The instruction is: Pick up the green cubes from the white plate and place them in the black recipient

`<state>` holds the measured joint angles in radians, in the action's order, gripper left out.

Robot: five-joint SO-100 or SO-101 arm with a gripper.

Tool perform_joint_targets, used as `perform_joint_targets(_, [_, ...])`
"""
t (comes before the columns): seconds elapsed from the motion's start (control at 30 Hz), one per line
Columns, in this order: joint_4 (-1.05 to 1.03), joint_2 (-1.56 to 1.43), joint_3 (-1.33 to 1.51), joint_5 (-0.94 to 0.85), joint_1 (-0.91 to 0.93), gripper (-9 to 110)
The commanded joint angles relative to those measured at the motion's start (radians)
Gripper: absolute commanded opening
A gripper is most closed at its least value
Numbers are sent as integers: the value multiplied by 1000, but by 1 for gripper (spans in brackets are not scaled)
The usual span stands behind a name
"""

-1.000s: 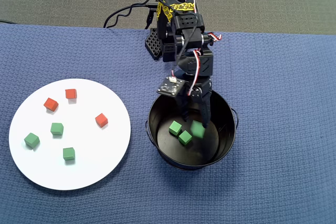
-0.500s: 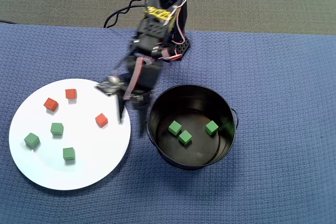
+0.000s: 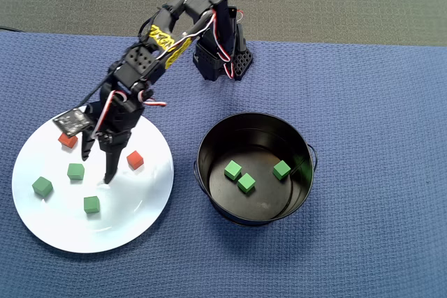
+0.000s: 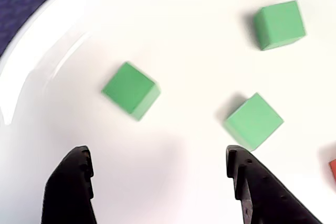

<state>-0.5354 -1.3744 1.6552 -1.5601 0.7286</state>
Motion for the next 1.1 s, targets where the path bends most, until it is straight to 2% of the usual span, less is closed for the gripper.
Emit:
perform_joint_targets(0.0, [34, 44, -100, 12, 43, 27])
perform_joint_targets(0.37, [-11, 163, -169, -202, 132, 27])
perform_joint_targets(1.07, [44, 259, -238, -132, 115, 28])
